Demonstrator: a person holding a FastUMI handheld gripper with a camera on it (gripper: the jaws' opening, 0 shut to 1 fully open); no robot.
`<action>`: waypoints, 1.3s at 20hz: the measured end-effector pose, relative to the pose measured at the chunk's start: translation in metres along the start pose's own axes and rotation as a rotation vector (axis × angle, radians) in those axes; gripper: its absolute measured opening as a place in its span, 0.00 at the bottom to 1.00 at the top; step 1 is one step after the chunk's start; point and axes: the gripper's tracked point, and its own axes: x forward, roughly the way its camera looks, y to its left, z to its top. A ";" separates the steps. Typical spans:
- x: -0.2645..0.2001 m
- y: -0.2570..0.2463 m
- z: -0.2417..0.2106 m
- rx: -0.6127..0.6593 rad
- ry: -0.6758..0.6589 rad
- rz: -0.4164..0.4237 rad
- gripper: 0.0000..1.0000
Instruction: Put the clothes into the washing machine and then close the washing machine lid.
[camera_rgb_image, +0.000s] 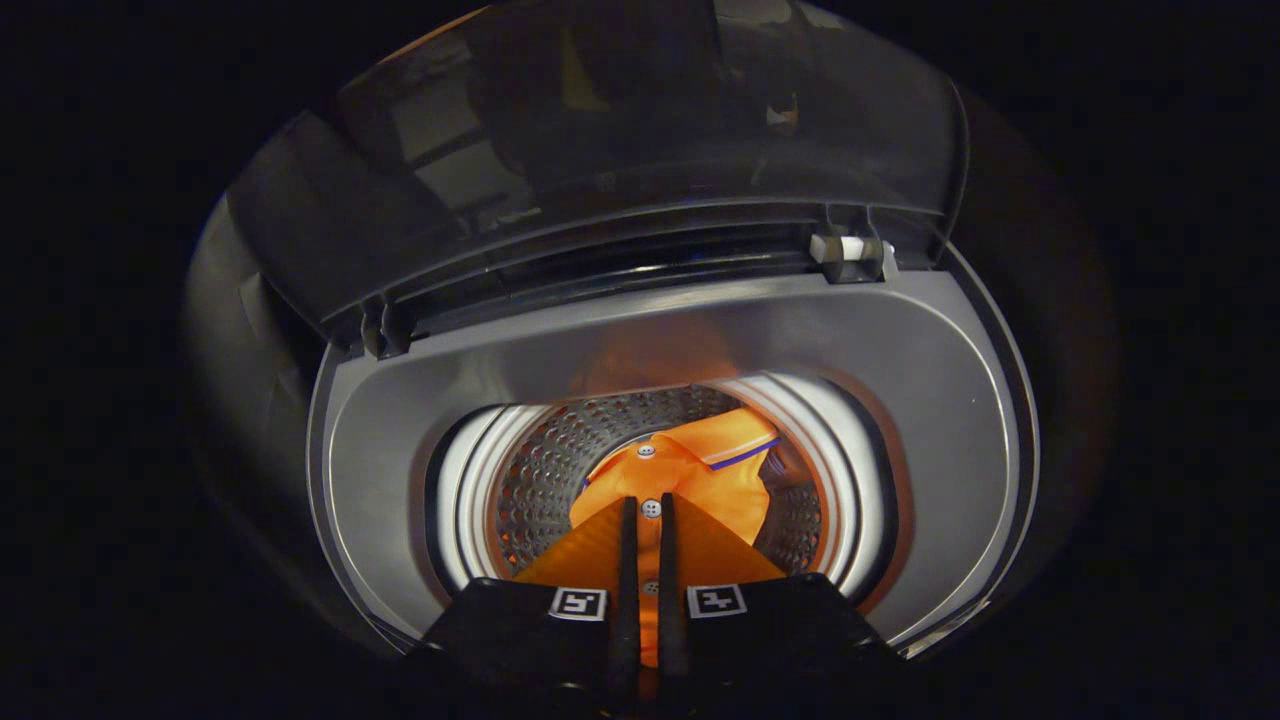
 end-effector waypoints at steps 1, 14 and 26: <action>0.000 0.002 0.001 0.005 -0.002 0.008 0.15; -0.033 0.000 0.012 -0.037 -0.066 0.008 0.99; -0.178 0.033 0.102 -0.064 -0.355 0.069 0.99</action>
